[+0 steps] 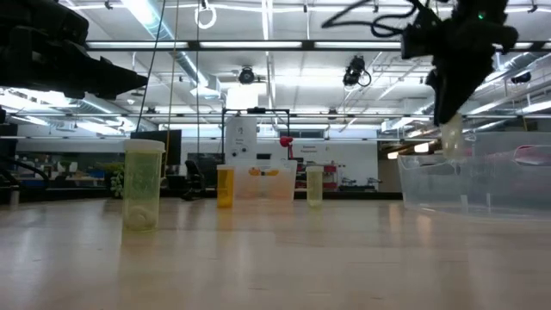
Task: Pick and place medicine bottles into bin by pill shape (circle, oval)
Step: Put the yellow tablet bottle into the bottom transparent bin
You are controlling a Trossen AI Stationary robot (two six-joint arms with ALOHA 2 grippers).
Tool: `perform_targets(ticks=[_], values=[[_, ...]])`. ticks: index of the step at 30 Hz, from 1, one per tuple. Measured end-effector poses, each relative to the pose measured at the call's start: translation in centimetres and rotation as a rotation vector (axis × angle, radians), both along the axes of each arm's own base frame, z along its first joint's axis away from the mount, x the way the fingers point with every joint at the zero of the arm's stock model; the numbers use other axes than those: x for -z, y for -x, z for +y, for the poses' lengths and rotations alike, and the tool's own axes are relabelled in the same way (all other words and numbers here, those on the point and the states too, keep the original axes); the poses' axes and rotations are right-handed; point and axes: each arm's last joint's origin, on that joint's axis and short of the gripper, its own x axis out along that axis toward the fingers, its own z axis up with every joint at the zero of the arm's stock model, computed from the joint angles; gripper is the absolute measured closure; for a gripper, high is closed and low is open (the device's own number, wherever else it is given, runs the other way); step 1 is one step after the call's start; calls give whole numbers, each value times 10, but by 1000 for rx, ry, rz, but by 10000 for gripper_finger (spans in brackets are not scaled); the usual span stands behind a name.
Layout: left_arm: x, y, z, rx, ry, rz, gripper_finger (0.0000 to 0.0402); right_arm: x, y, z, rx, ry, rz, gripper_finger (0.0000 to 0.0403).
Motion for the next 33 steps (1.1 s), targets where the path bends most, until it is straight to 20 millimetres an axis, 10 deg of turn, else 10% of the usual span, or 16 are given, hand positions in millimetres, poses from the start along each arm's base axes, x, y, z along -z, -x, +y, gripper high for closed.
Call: perform_targets(ticks=[13, 33], values=[[0, 0, 0, 0, 0, 0, 221, 44, 15, -5, 54, -24, 51, 272], [0, 0, 0, 0, 0, -1, 224, 47, 17, -21, 83, -3, 75, 272]])
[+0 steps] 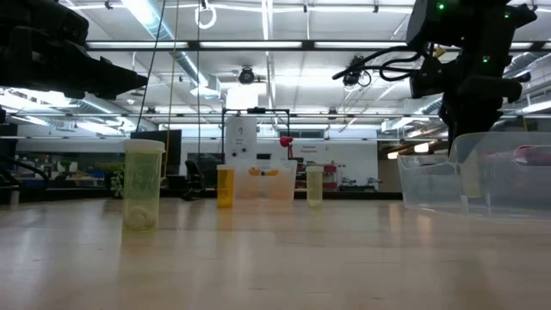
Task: Pick and place medicine bottles into bin by pill shape (circle, oval)
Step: Put the yellow tablet bottle into the bottom transparent bin
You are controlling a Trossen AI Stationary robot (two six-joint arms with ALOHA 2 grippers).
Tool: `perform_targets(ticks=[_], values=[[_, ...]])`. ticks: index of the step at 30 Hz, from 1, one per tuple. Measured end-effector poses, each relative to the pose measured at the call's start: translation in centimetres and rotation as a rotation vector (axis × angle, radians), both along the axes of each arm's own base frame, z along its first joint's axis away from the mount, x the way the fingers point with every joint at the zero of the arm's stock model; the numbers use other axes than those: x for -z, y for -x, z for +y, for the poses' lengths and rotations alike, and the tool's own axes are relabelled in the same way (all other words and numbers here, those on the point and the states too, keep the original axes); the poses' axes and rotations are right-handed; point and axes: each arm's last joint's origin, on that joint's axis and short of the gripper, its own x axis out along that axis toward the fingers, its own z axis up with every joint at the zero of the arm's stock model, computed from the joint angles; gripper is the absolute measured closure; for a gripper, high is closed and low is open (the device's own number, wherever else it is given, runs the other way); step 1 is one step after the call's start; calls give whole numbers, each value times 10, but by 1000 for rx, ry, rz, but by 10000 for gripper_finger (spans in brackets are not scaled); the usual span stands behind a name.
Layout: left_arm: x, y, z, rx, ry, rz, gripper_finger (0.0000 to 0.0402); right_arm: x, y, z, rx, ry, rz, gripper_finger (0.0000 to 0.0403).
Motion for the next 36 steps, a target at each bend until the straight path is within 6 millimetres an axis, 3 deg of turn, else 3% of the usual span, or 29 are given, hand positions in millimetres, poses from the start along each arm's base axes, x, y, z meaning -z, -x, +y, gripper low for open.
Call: perform_targets(ticks=[24, 36], values=[[0, 0, 0, 0, 0, 0, 225, 0, -1, 1, 29, -43, -15, 272], [0, 0, 0, 0, 0, 1, 224, -6, -18, 1, 35, -54, -205, 272]])
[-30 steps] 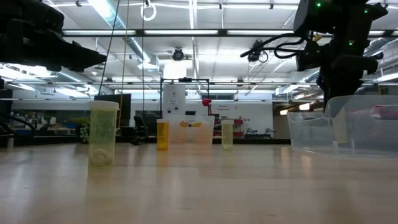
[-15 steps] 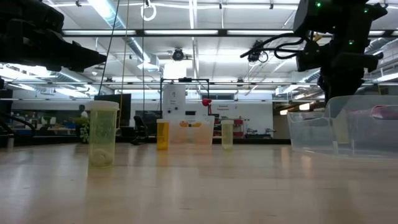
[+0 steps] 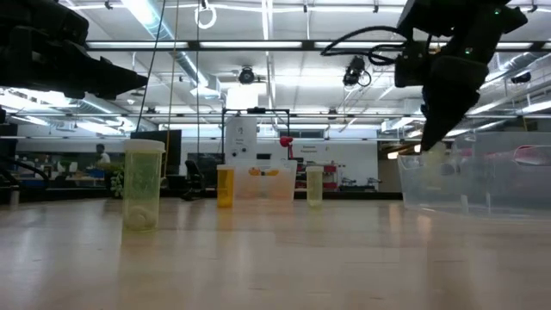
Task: Pick and place medicine bottles into bin by pill shape (circle, oval)
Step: Put the yellow tablet bottle into the bottom transparent bin
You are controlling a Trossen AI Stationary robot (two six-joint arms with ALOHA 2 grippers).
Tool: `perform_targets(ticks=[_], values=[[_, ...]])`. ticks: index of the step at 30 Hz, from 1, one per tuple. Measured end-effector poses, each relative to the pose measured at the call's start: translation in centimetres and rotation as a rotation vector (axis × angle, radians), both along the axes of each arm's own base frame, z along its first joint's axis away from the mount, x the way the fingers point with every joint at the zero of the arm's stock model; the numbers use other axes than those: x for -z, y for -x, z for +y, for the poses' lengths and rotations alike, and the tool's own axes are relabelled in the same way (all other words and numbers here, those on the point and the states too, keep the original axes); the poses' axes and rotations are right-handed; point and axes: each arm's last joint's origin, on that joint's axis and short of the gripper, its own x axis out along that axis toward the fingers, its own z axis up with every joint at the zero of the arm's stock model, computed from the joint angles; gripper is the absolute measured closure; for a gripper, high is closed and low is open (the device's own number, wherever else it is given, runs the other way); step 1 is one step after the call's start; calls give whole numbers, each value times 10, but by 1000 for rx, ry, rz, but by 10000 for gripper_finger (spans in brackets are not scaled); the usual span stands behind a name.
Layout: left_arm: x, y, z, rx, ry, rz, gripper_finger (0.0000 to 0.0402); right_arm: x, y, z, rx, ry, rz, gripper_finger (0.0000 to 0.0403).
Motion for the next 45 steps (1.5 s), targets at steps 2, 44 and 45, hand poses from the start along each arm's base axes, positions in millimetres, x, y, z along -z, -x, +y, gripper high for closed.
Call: perform_targets(ticks=[2, 44, 45], values=[[0, 0, 0, 0, 0, -1, 225, 0, -4, 0, -1, 0, -27, 272], [0, 0, 0, 0, 0, 0, 224, 21, -3, -4, 0, 62, 179, 271], [0, 0, 0, 0, 0, 0, 223, 21, -3, -4, 0, 62, 180, 271]])
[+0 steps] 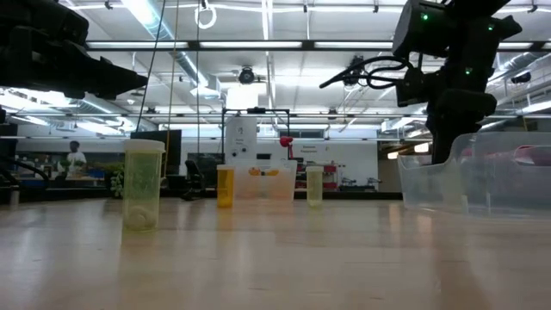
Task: Pick and place medicine bottles into bin by pill shape (circle, oval)
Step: Put the yellow tablet bottle into the bottom transparent bin
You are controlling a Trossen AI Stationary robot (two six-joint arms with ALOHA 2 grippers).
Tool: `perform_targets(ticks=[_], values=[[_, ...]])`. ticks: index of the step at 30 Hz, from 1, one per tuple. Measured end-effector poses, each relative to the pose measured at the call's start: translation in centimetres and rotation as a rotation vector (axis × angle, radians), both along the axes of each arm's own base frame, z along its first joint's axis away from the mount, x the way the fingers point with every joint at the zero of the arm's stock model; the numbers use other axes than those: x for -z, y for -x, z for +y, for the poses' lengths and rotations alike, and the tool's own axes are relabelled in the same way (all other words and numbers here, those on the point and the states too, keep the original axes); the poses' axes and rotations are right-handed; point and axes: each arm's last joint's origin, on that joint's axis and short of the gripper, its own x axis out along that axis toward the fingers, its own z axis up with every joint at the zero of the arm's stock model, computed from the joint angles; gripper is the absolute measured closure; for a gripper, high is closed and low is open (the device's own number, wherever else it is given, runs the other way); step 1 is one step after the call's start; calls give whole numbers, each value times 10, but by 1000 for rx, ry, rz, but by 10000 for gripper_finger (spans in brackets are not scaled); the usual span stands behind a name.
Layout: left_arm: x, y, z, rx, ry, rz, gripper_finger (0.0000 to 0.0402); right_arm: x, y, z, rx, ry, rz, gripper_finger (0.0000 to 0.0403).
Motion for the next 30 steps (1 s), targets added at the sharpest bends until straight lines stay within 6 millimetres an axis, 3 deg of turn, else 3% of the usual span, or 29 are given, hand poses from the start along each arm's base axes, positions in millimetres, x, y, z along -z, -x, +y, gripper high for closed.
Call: perform_targets(ticks=[30], values=[[0, 0, 0, 0, 0, 0, 221, -8, 18, -1, 100, -3, 53, 272]])
